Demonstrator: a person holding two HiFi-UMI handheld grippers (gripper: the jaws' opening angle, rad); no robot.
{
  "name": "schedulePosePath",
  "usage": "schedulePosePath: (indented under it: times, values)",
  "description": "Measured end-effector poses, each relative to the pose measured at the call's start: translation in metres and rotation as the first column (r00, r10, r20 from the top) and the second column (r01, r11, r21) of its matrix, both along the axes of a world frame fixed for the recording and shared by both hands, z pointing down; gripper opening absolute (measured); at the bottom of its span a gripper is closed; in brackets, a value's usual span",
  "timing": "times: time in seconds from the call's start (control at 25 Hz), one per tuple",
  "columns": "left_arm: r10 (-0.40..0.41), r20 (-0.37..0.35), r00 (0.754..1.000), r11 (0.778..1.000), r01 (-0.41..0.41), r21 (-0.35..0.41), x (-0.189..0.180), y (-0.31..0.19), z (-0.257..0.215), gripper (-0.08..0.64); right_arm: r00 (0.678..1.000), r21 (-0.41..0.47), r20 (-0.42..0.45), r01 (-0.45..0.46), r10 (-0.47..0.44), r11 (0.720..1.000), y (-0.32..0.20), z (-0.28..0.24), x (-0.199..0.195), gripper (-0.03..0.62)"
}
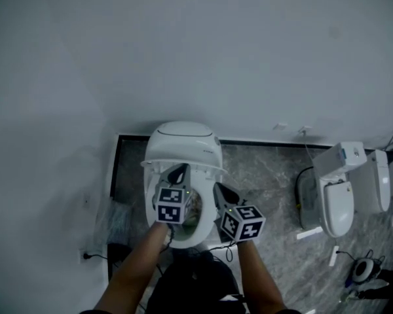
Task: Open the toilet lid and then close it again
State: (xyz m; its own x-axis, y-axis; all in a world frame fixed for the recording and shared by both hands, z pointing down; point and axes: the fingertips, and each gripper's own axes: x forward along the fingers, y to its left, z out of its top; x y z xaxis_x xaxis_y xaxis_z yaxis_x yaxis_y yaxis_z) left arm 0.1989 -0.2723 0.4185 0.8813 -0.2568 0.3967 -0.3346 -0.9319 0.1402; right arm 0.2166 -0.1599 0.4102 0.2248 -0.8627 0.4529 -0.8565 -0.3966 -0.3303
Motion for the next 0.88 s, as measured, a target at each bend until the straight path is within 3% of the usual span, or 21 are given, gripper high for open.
schedulePosePath:
  times: [0.28,0.88]
  values:
    - [-0.014,0.016,1.0,1.0,0.014,0.013,0.026,-0.02,-0.005,0.009,0.999,-0.028,-0.043,0.014,-0.015,1.0,-0.014,-0.004,0.023,0.011]
    - [-0.139,0.098,0.985,0.99,0.135,0.044,0.072,-0.071,0.005,0.009,0.992,-0.032,-0.016,0.126,-0.127,0.992,-0.056,0.005,0.091,0.011]
